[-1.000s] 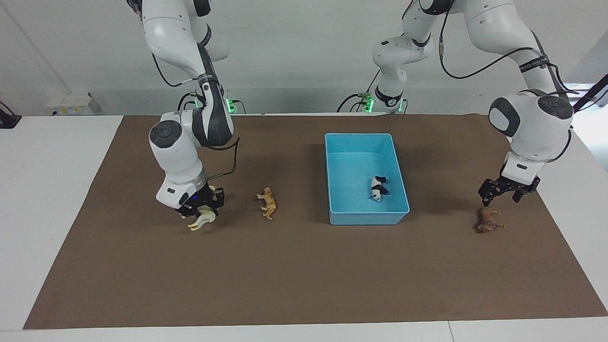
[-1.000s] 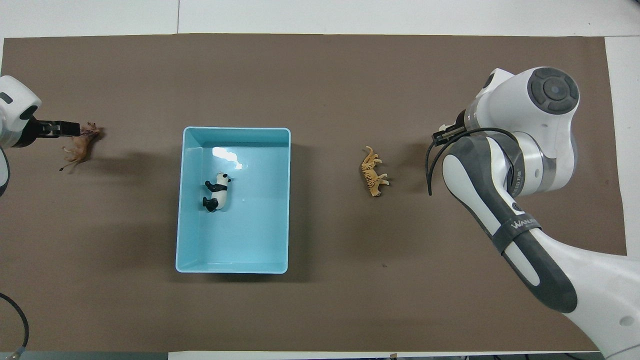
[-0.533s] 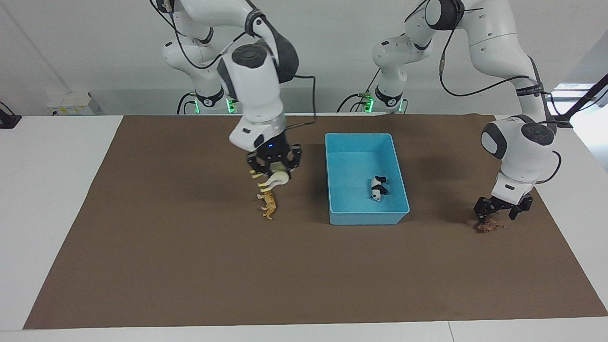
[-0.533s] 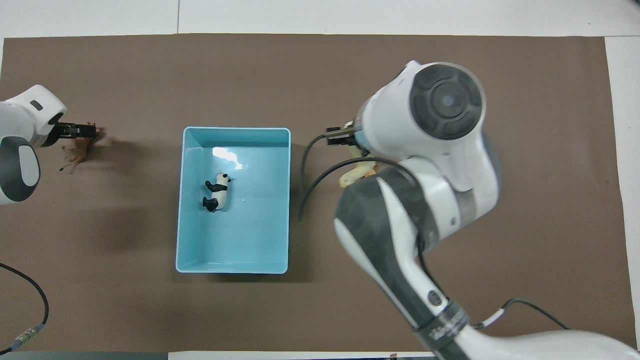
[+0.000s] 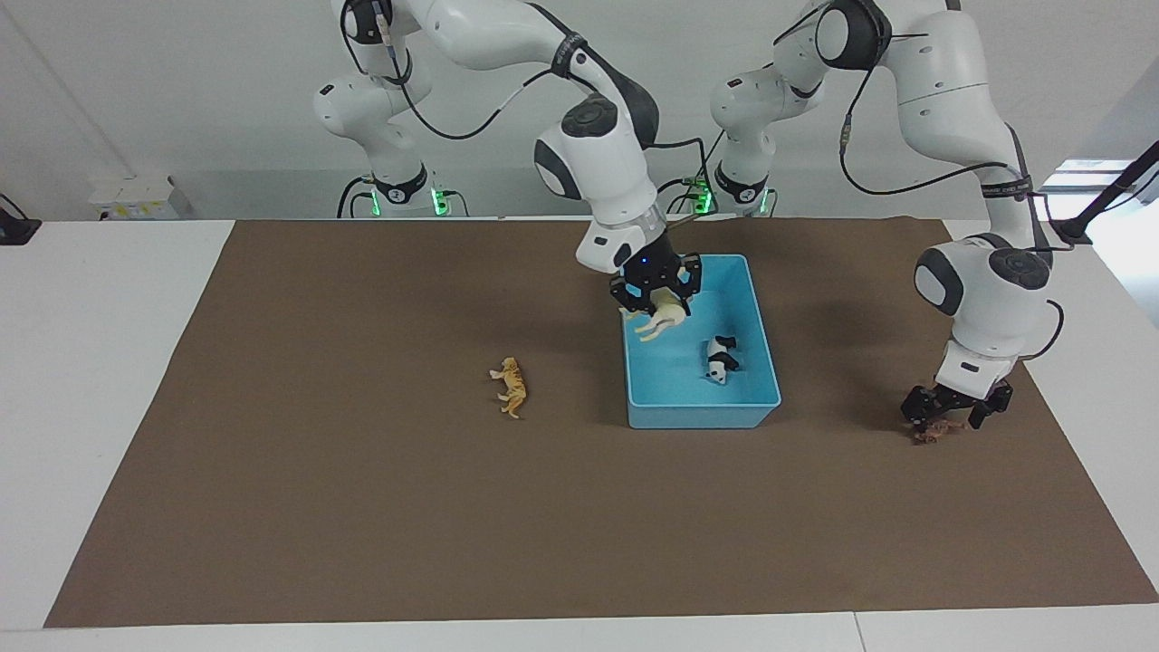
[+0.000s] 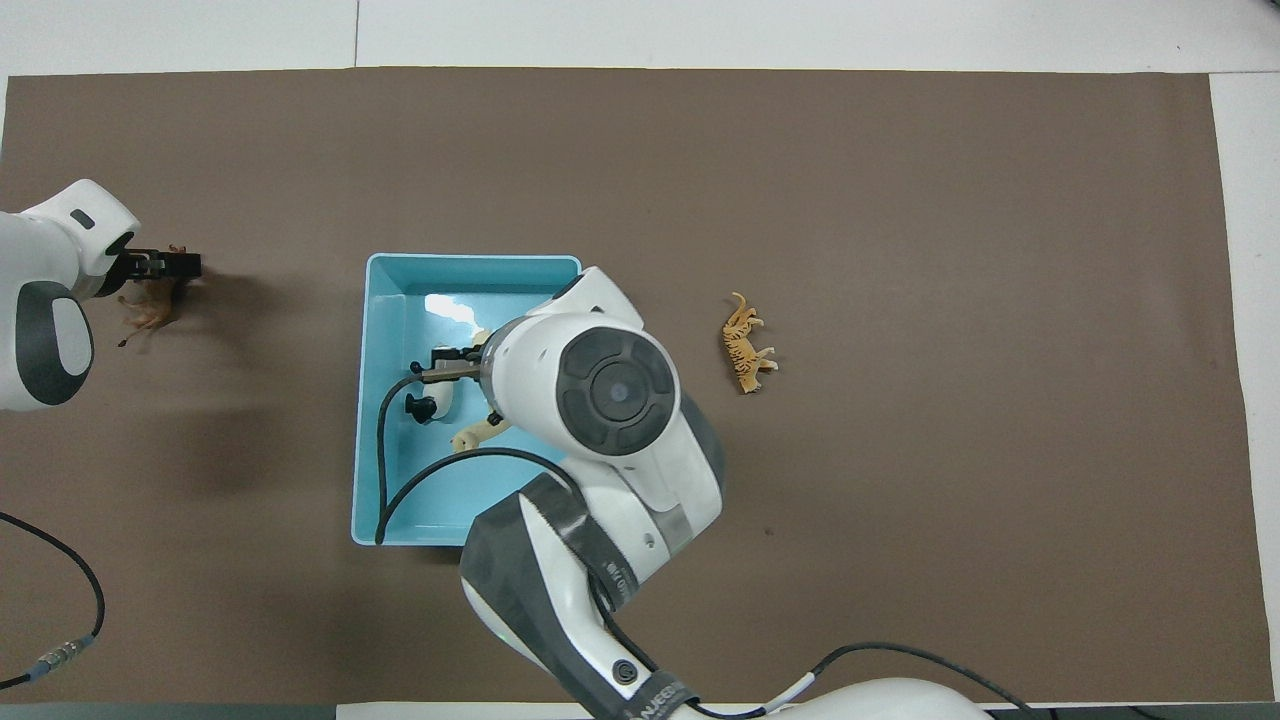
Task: Put all toys into storage box
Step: 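Carry the cream horse into the blue box with the right gripper and release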
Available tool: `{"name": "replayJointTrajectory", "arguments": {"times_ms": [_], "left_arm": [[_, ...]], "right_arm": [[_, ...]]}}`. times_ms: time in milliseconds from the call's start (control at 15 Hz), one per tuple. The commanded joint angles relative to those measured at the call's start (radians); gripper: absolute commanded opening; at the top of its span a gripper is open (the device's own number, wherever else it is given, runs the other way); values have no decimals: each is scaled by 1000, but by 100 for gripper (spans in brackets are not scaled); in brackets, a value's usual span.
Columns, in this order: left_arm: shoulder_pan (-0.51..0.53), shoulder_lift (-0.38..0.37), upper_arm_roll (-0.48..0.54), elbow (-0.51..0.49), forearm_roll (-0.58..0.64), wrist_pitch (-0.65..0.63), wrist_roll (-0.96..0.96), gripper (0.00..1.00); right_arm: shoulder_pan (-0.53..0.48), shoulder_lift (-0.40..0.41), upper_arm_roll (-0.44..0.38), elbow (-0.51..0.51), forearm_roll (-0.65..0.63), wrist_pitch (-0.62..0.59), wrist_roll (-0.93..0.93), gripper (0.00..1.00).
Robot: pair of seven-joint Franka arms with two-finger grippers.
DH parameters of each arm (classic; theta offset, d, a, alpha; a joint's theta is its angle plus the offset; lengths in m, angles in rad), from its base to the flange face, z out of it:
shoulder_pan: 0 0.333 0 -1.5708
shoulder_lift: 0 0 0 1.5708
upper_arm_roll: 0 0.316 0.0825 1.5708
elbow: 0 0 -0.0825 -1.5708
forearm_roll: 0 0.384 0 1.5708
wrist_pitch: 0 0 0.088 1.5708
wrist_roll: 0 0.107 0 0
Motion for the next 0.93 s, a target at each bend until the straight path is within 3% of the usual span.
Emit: {"name": "replayJointTrajectory", "arguments": {"times_ms": [0, 67, 133, 267, 400, 533, 667, 867], "left_arm": [[9, 14, -3, -6, 21, 11, 0, 65], [10, 13, -3, -9, 21, 6, 0, 46], [10, 11, -3, -12, 21, -3, -1, 31], [9, 10, -3, -9, 21, -30, -6, 16], [0, 8, -3, -3, 21, -59, -35, 0], [-8, 7, -4, 21, 21, -118, -61, 0], [-55, 4, -4, 85, 20, -231, -140, 0], [-150, -54, -4, 182, 13, -476, -306, 0]], "right_arm": [[34, 32, -7, -8, 17, 36, 52, 0], [45, 30, -8, -12, 16, 37, 113, 38], [57, 29, -8, -9, 16, 27, 182, 95], [62, 27, -11, 17, 10, -10, 322, 100], [45, 29, -16, 105, 2, -131, 390, 100], [-4, 24, -42, 191, -3, -277, 385, 100], [-67, -12, -48, 196, -108, -377, 312, 100], [-154, -22, -47, 169, -175, -411, 114, 100]]}}
